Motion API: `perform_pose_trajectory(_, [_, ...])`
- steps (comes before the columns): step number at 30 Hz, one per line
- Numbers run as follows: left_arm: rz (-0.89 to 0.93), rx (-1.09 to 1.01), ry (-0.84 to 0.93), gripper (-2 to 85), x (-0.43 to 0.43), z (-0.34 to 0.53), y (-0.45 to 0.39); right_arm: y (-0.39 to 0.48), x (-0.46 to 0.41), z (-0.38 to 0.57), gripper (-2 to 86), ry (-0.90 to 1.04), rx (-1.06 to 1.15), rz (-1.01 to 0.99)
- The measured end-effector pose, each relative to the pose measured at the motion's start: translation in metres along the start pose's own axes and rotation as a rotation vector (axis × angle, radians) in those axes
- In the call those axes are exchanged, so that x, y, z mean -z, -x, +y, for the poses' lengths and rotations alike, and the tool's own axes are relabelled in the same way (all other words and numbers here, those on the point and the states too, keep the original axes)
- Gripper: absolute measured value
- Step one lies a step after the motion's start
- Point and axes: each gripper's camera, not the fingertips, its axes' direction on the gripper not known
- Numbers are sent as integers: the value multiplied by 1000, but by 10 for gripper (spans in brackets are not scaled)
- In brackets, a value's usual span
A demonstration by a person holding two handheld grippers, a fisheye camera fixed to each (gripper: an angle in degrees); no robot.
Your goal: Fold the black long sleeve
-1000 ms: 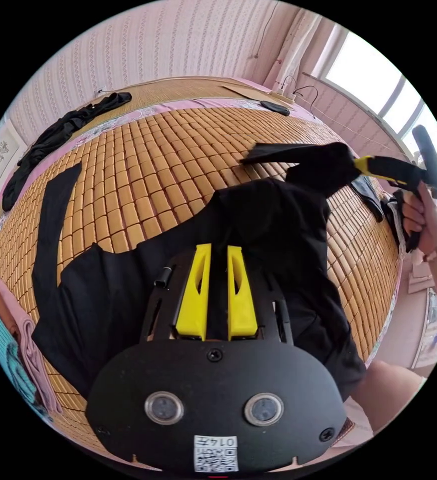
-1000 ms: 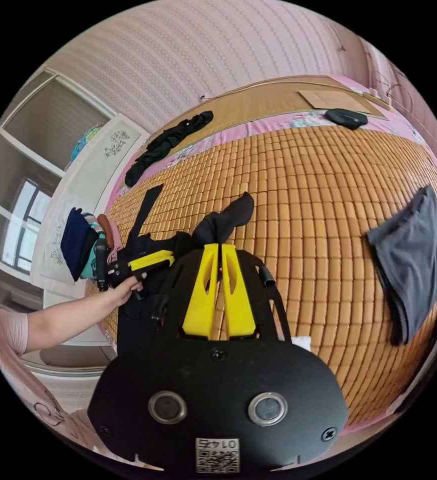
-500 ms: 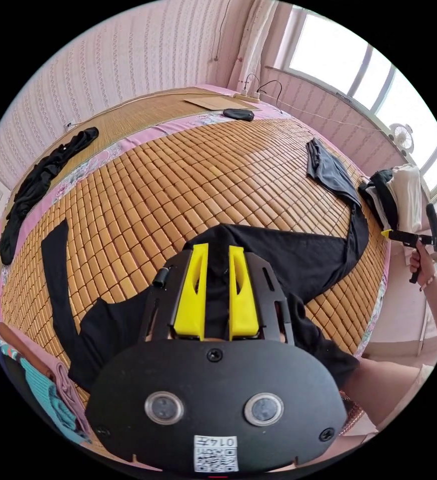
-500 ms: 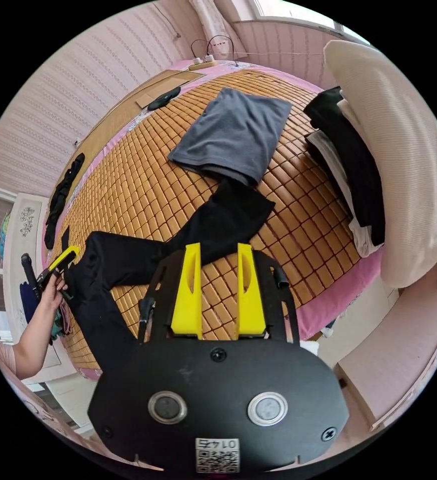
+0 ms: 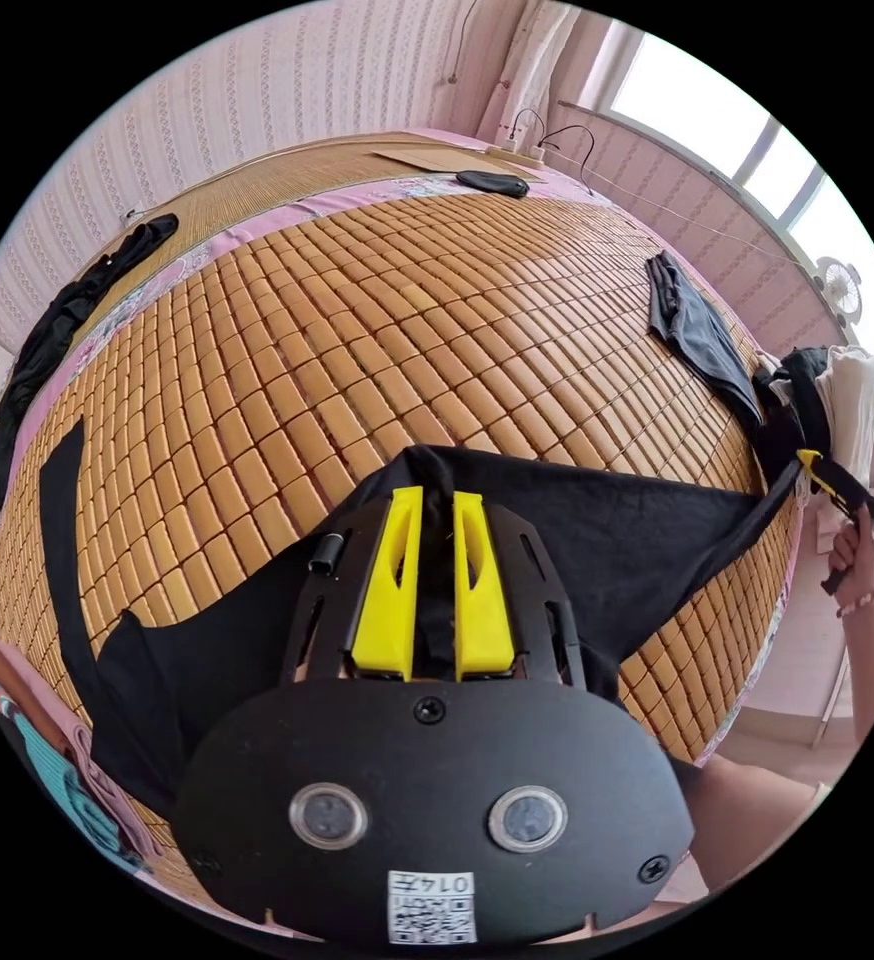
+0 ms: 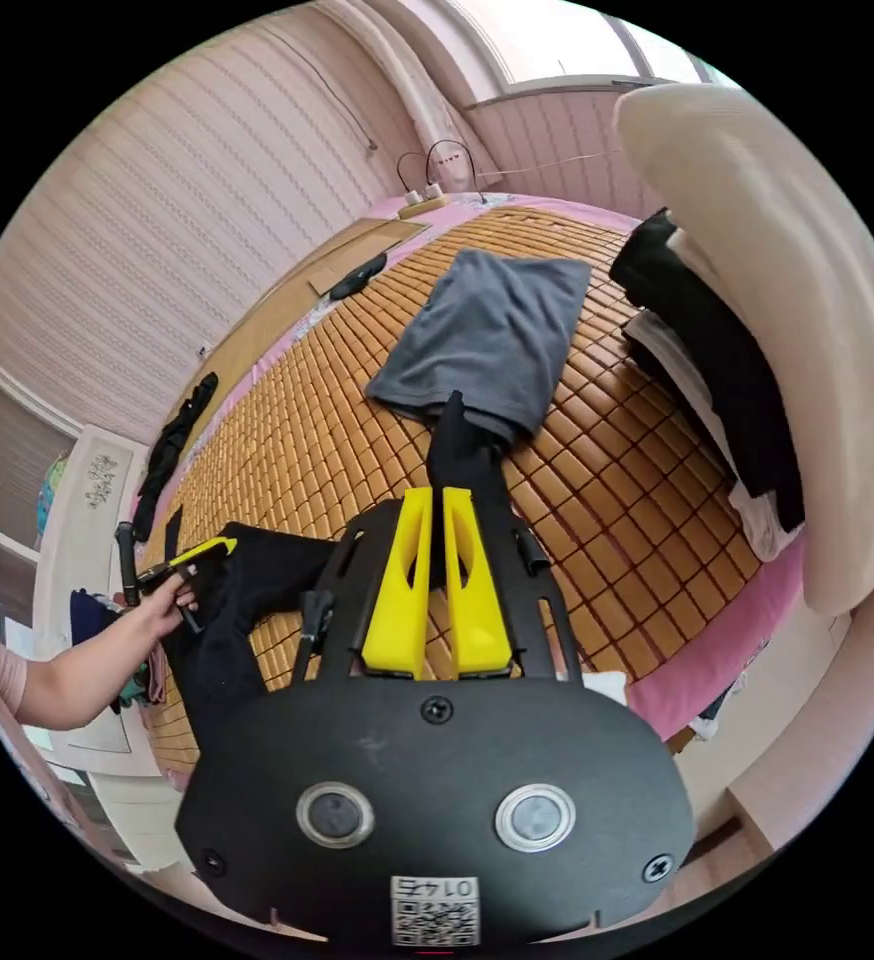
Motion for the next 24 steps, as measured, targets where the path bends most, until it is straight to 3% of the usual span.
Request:
perform_pose_trajectory(7, [25, -22, 13, 60, -3, -11, 1, -68, 24, 92, 17, 269, -217, 209])
perform_pose_trajectory(15, [-6, -44, 59, 62, -6, -25, -6, -56, 5, 49, 110, 105, -117, 274])
perform_pose_trajectory(18, [-20, -58, 68, 62, -7, -29, -10, -58, -35, 36, 68, 207, -66, 312])
perform_pose_trajectory(20, [-48, -79, 62, 57, -8, -29, -14, -46, -45, 40, 5, 189, 11, 458])
perform_pose_trajectory(24, [-15, -112, 98, 3, -9, -37, -18, -26, -62, 39, -7, 238, 133, 538])
